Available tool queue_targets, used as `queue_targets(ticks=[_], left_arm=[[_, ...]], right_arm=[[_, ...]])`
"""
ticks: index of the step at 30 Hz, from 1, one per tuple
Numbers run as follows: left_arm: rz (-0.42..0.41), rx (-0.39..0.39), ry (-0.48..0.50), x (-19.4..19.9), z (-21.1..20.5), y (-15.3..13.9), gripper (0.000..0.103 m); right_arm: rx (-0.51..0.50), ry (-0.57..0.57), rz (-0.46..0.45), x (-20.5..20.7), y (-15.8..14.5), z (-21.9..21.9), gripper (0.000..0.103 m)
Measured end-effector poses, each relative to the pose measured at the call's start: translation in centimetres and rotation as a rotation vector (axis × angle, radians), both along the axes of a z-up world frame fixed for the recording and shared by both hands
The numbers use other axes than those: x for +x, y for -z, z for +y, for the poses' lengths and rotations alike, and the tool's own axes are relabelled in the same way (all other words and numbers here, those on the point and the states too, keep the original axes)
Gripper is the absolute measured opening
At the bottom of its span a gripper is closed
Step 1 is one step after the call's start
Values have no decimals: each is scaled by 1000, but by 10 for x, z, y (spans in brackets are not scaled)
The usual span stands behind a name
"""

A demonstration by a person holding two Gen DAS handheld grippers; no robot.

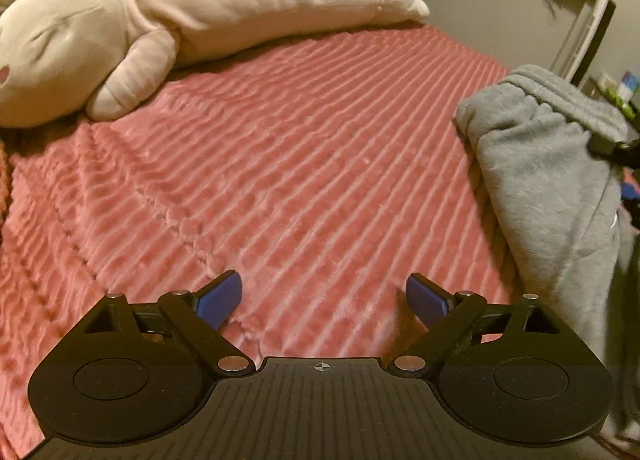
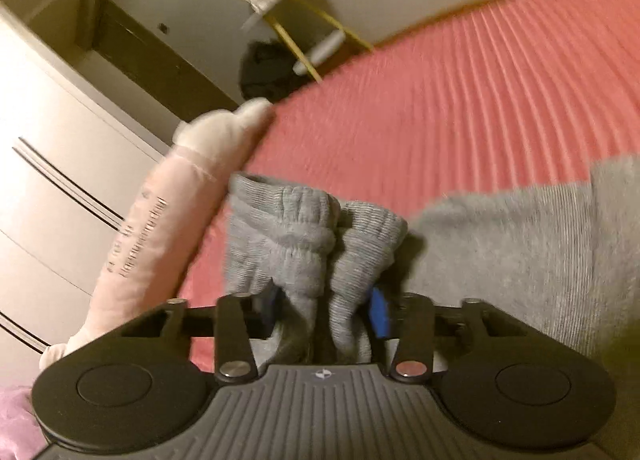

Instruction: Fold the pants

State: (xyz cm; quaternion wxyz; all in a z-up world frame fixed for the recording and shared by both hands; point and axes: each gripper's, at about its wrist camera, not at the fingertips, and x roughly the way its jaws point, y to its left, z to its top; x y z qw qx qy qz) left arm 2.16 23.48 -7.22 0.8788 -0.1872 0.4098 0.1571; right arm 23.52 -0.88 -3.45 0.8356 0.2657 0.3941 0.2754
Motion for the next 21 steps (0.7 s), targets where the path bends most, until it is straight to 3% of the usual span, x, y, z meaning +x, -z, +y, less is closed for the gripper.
queue_targets(ticks=[6, 12, 15, 17, 19, 20, 21], left_arm=[[-35, -80, -5, -21, 3, -9, 94], [-93, -68, 134, -23, -29, -30, 94], [-111, -81, 225, -17, -55, -38, 94], [-108, -85, 292, -13, -75, -43, 94], [-96, -62, 392, -10, -98, -47, 94], [-85, -40, 445, -9, -111, -48, 94], [-73, -17, 498, -8, -124, -48, 94]], right_arm=[[73, 97, -175, -67, -59, -46, 38], [28, 354, -259, -163, -79, -137, 39], [-43, 489, -229, -203, -59, -175, 43], [-82, 523, -115, -212, -35, -193, 55], [-27, 527, -3, -219, -12, -212, 57], [14, 529, 9, -222, -5, -220, 66], [48, 531, 21, -225, 1, -227, 86]])
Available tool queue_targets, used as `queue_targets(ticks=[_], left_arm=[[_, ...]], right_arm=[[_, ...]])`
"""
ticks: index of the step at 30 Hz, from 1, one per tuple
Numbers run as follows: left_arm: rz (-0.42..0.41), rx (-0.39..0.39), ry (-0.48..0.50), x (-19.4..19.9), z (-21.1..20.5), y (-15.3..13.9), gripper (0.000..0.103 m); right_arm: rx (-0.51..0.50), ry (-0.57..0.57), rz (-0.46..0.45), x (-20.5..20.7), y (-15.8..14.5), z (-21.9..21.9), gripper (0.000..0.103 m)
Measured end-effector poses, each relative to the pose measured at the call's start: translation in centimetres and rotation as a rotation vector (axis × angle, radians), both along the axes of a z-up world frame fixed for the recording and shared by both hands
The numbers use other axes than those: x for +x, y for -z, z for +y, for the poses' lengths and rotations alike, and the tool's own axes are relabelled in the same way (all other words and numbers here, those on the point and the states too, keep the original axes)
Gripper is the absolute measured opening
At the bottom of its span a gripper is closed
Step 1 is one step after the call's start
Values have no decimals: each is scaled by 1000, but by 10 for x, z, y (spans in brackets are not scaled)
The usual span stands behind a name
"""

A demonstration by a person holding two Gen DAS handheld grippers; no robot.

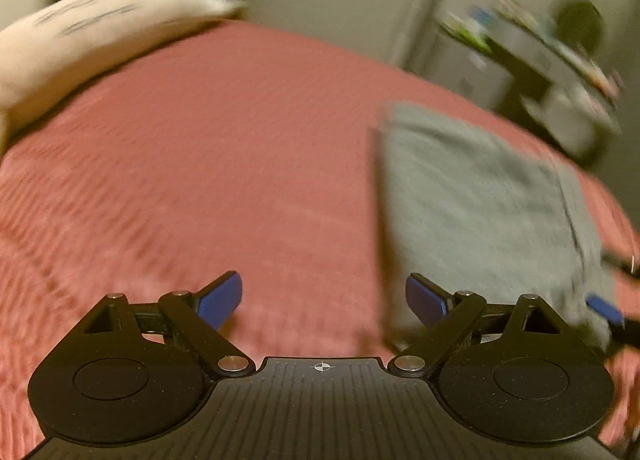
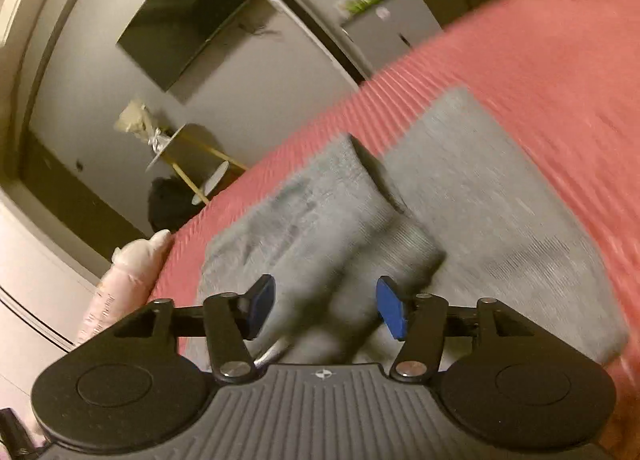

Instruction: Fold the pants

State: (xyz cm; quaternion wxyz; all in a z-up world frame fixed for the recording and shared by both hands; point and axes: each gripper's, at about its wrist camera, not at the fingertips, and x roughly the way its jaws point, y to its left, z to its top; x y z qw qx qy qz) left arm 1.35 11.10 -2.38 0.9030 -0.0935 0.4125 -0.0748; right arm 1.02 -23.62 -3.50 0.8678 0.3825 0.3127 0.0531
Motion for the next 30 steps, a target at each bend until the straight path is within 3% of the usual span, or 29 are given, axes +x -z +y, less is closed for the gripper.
queue_targets(ticks=[3, 7, 13, 15, 18, 20, 22, 24, 26, 28, 30], left_arm=[[40, 47, 94, 3, -32, 3, 94], [106, 121, 128, 13, -57, 7, 94], [143, 122, 105, 29, -73, 13, 94], [190, 134, 99, 26, -79, 20, 94], [220, 136, 101, 27, -83, 25, 89], [227, 130, 117, 26, -86, 27, 88], [229, 135, 119, 25, -87, 28, 87], [227, 131, 123, 23, -88, 27, 87], [234, 137, 125, 22, -88, 28, 87], [236, 147, 126, 26, -88, 26, 87], [237, 148, 118, 25, -88, 27, 87]], right_arm=[[110, 23, 18, 4, 17, -13, 89], [295, 36, 24, 17, 38, -25, 93], [301, -35, 56, 57, 38, -15, 99], [322, -24, 49, 55, 42, -18, 92], [376, 9, 24, 42, 47, -28, 59], [436, 30, 34, 40, 56, -33, 59], [446, 28, 61, 48, 61, -32, 66], [453, 19, 51, 55, 59, -27, 86], [450, 15, 39, 61, 53, -20, 94], [420, 5, 25, 66, 48, -13, 88], [381, 5, 17, 64, 44, -10, 57]])
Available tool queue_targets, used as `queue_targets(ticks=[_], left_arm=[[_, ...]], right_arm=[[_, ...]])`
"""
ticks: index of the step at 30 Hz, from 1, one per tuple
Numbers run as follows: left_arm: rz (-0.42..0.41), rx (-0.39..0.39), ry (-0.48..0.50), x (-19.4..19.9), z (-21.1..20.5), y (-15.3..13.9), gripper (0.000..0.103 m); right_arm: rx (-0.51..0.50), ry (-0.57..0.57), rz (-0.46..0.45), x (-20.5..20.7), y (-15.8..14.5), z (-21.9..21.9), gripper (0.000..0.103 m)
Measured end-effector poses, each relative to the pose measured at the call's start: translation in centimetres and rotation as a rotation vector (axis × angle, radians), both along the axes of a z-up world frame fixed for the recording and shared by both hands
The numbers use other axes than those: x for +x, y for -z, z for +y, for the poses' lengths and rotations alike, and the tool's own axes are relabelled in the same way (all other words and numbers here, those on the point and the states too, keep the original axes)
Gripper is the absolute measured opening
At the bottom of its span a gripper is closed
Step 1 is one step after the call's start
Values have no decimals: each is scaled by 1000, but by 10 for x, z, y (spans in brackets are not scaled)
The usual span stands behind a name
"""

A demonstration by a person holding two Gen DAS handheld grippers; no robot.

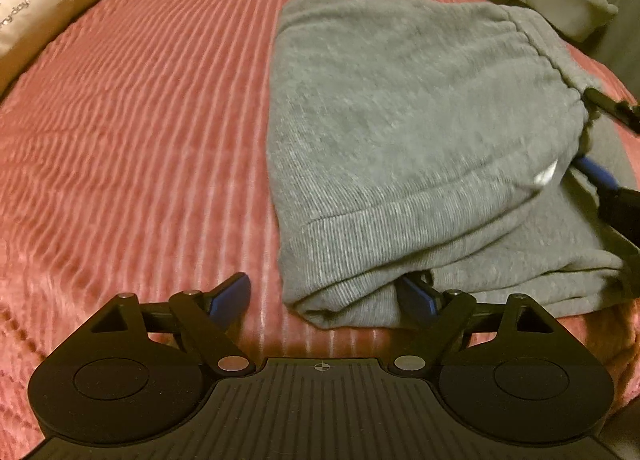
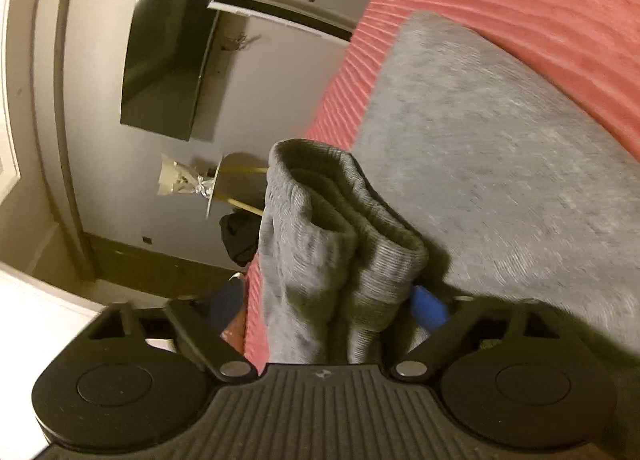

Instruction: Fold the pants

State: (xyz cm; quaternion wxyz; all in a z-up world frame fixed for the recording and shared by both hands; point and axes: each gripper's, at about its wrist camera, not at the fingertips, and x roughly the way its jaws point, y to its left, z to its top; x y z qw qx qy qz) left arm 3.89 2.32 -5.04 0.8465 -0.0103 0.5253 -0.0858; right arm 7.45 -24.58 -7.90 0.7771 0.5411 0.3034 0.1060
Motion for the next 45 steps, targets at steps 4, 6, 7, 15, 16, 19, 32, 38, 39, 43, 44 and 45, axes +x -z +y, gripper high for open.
queue_targets(ticks=[4, 6, 7, 15, 16, 19, 32, 38, 39, 43, 44, 45], left_arm=[[10, -10, -14, 1, 2, 2, 87], [14, -4, -7, 1, 3, 2, 87], [15, -2, -5, 1, 3, 1, 87], [22, 1, -2, 6, 2, 4, 87], [24, 5, -1, 6, 2, 4, 87], [26, 9, -2, 9, -1, 4, 87], [33, 34, -1, 15, -6, 9, 88], [8, -10, -58, 10, 0, 5, 73], [2, -37, -68, 9, 4, 4, 68], [11, -114, -72, 10, 11, 5, 60], [19, -110, -71, 12, 10, 6, 61], [26, -98, -67, 13, 9, 6, 63]], right_arm=[[40, 32, -28, -10, -2, -8, 50], [43, 36, 12, -8, 0, -12, 57], [34, 38, 40, -5, 3, -12, 61], [39, 7, 34, 9, 7, 5, 95], [33, 3, 36, 12, 6, 8, 95], [38, 30, 44, 21, 9, 13, 93], [-103, 36, -111, 14, -62, 39, 44], [-171, 65, -297, -18, -117, 42, 43], [-180, 76, -315, -26, -120, 38, 43], [-291, 135, -321, -56, -119, 19, 44], [-329, 150, -296, -62, -114, 15, 44], [-363, 162, -256, -65, -103, 10, 44]])
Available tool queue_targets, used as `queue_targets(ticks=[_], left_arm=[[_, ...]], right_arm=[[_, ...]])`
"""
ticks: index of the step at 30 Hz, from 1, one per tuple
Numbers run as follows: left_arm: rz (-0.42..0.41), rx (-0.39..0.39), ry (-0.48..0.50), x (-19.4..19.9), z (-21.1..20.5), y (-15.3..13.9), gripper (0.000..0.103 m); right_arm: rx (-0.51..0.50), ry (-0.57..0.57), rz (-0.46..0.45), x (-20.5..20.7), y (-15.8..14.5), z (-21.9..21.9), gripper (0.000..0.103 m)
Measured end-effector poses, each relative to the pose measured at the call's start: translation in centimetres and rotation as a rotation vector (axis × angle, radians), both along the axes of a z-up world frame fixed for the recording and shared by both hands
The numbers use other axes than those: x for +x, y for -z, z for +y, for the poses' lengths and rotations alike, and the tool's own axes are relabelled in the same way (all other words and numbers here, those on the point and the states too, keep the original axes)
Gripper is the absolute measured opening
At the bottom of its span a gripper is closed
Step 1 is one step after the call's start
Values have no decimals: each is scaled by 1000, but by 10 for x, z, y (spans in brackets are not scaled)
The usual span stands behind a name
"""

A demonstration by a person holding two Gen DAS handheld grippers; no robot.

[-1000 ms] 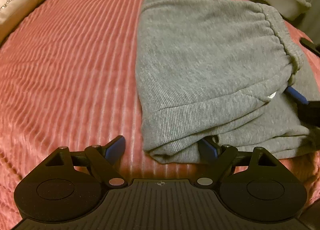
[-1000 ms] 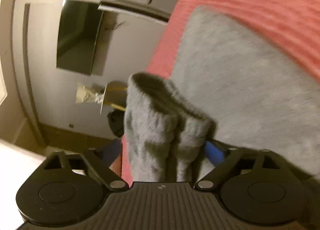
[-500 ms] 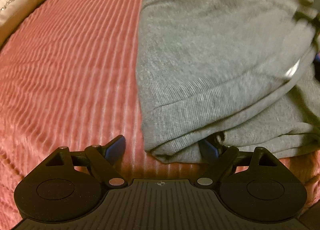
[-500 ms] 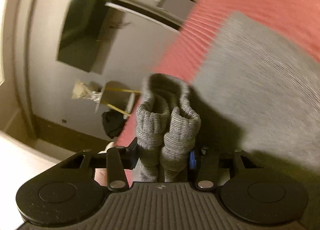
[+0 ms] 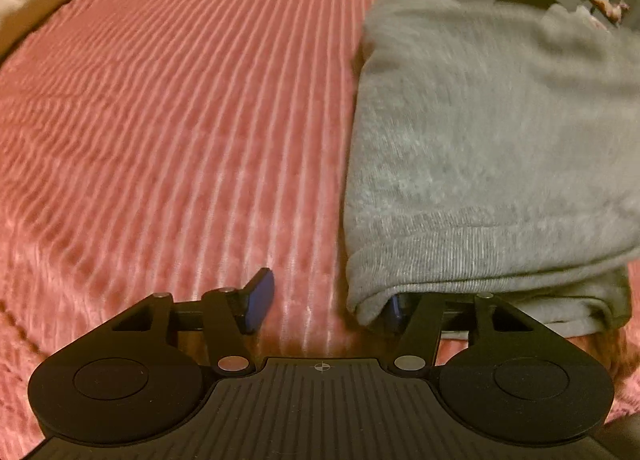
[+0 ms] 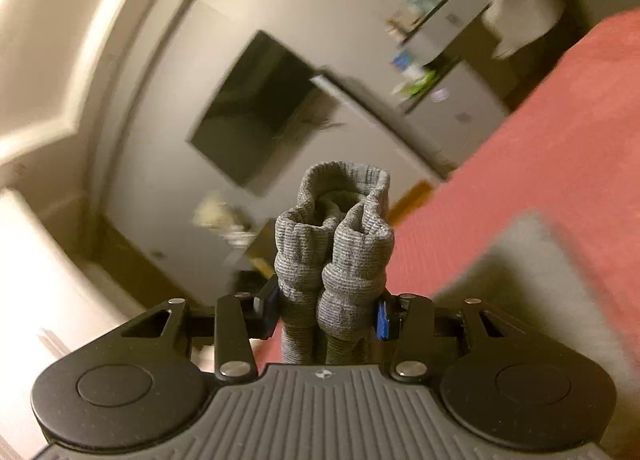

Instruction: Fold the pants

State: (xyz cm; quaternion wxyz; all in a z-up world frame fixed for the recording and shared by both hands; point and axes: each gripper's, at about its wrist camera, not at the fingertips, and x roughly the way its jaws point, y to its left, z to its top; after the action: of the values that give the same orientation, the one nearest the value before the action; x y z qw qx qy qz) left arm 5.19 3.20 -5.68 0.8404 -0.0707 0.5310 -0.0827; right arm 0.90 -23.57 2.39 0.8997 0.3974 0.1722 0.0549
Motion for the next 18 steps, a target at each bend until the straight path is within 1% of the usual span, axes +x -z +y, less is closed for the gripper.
queue_targets(ticks=[1, 2, 4, 5, 7, 8, 9, 10, 11, 12, 13, 14, 15, 18], left_arm=[[5, 9, 5, 2, 0, 1, 63], [9, 18, 12, 3, -2, 1, 64], [14, 27, 27, 7, -6, 0, 68], [15, 29, 29, 8, -9, -1, 68], [16, 33, 32, 12, -8, 1, 68], [17, 37, 34, 13, -10, 2, 69], [17, 46, 39, 10, -13, 3, 70], [17, 55, 44, 11, -15, 3, 70], [17, 61, 48, 12, -17, 3, 70], [16, 63, 49, 13, -18, 3, 70], [16, 59, 45, 11, -20, 3, 70], [15, 53, 39, 7, -24, 10, 70], [11, 46, 29, 6, -23, 11, 69], [6, 15, 0, 4, -19, 11, 67]], right_arm=[[-3, 20, 48, -1, 13, -6, 44], [10, 40, 120, -1, 29, -13, 45], [69, 57, 298, 5, 66, -27, 48], [106, 75, 346, 3, 79, -34, 51], [201, 72, 309, -3, 91, -44, 56], [236, 75, 299, -1, 91, -47, 64], [266, 66, 289, 3, 91, -49, 70], [279, 57, 280, 7, 90, -50, 81], [271, 57, 285, 10, 89, -49, 84], [243, 57, 297, 15, 88, -47, 82], [209, 58, 306, 17, 87, -45, 77], [169, 65, 321, 20, 84, -43, 49], [153, 51, 310, 21, 79, -42, 46], [210, 11, 178, 4, 64, -36, 45]])
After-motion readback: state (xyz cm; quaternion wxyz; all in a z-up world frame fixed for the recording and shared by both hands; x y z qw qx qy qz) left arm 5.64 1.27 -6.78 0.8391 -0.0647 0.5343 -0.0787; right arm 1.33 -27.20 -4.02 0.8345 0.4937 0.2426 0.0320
